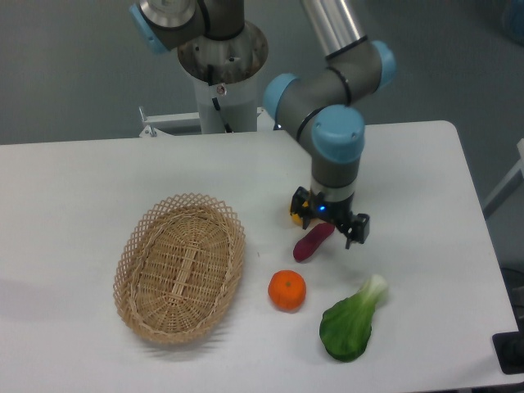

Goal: Pick up the sweet potato from the table
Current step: 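Lower the open gripper over the purple sweet potato, then close the gripper around the purple sweet potato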

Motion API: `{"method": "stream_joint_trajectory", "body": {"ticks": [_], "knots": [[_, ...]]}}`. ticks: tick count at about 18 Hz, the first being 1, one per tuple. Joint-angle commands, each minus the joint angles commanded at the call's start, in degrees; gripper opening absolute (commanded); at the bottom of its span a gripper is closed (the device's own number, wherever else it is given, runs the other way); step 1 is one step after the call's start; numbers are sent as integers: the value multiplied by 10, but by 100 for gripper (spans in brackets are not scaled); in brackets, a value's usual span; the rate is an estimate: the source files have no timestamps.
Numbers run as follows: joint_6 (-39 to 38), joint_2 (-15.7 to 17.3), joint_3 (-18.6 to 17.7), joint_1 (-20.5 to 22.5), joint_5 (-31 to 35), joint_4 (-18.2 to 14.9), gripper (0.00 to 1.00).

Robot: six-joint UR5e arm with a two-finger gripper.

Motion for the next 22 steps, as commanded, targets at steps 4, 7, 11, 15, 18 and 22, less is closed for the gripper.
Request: {"method": "stream_joint_trajectory", "body": {"ticks": [4,7,11,15,18,22], "knots": [[8,-12,-7,-1,0,15,100],[15,-14,-12,-1,2,15,100],[31,-14,-23,-1,25,16,100],[31,-18,-22,-1,26,21,100],[32,-17,-15,-1,26,26,54],[40,-17,-15,0,26,26,27]]}}
